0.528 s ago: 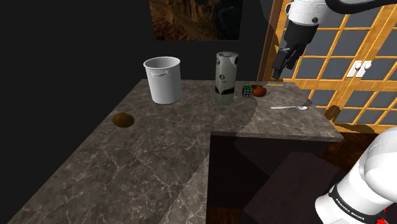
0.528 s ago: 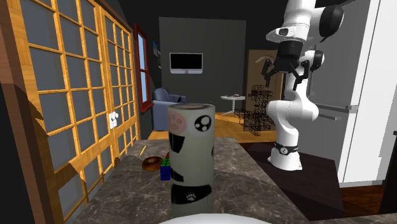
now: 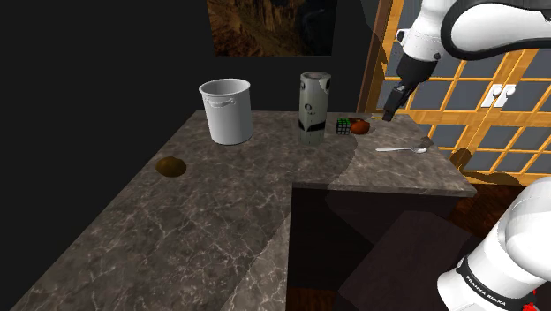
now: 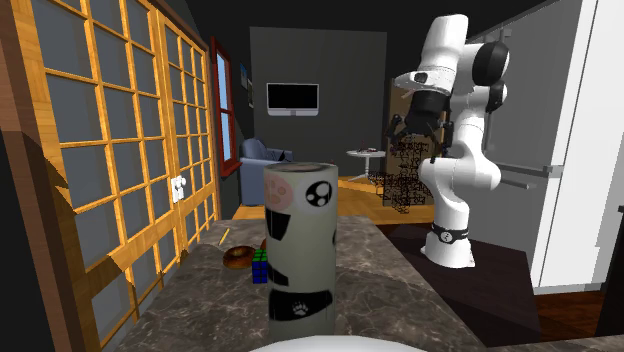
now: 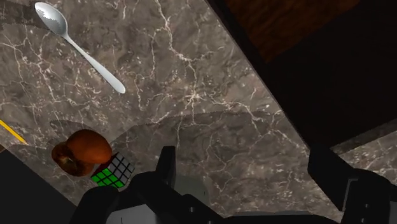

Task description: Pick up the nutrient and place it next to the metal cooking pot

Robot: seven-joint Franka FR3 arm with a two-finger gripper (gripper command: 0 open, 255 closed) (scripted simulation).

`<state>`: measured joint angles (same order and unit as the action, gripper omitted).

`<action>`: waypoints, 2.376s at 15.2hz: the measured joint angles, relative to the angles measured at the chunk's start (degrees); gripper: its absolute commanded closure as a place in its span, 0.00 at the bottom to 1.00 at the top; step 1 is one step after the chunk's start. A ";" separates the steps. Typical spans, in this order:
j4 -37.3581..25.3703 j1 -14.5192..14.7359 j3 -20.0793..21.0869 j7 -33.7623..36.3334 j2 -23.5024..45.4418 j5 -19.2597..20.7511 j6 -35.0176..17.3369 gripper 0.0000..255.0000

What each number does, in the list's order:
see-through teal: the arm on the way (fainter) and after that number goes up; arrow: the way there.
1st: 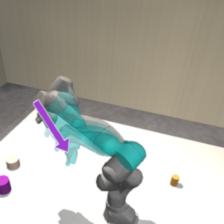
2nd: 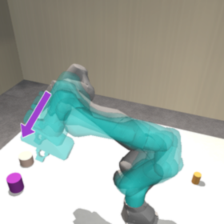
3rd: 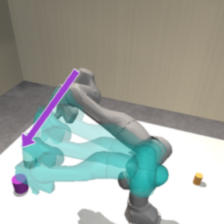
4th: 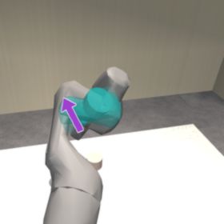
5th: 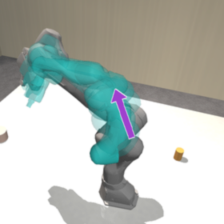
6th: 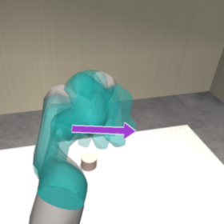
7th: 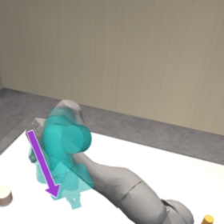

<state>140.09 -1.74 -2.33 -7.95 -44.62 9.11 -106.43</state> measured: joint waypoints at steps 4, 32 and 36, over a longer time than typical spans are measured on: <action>4.16 -0.57 -4.40 -6.37 2.54 3.62 -8.99 0.00; -13.57 5.15 -31.45 -91.64 57.25 -42.23 -56.74 0.00; -15.82 2.24 -28.08 -96.08 60.93 -47.64 -57.65 0.00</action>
<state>124.26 0.49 -30.41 -104.03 16.31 -38.53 -164.08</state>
